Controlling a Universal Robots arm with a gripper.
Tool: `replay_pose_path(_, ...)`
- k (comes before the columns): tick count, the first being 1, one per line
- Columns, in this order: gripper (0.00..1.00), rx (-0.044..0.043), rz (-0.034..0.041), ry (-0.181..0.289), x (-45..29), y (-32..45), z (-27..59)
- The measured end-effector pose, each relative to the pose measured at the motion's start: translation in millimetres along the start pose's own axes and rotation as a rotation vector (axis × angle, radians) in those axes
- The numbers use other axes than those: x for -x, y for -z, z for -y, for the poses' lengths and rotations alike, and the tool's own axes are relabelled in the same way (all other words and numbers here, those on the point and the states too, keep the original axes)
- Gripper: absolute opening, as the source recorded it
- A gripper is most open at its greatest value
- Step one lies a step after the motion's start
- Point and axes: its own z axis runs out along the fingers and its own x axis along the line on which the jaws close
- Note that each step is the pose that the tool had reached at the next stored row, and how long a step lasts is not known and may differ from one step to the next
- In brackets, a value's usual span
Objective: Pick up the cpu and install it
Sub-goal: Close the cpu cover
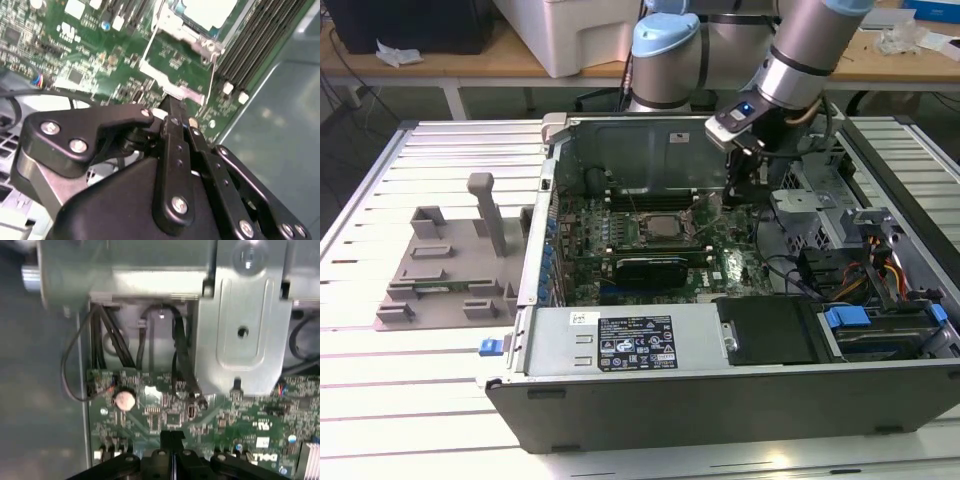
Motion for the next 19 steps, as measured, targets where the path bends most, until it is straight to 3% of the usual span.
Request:
replay_pose_path(3, 0.11, 0.0164, 0.0019, 0.000, -0.1, -0.9, 4.6)
replay_pose_path(8, 0.11, 0.0726, 0.0050, 0.001, -0.3, -4.2, 20.9)
replay_pose_path(16, 0.11, 0.1052, 0.0055, 0.001, -0.7, -10.3, 51.4)
replay_pose_path(19, 0.11, 0.1084, 0.0056, 0.002, -0.8, -12.7, 63.7)
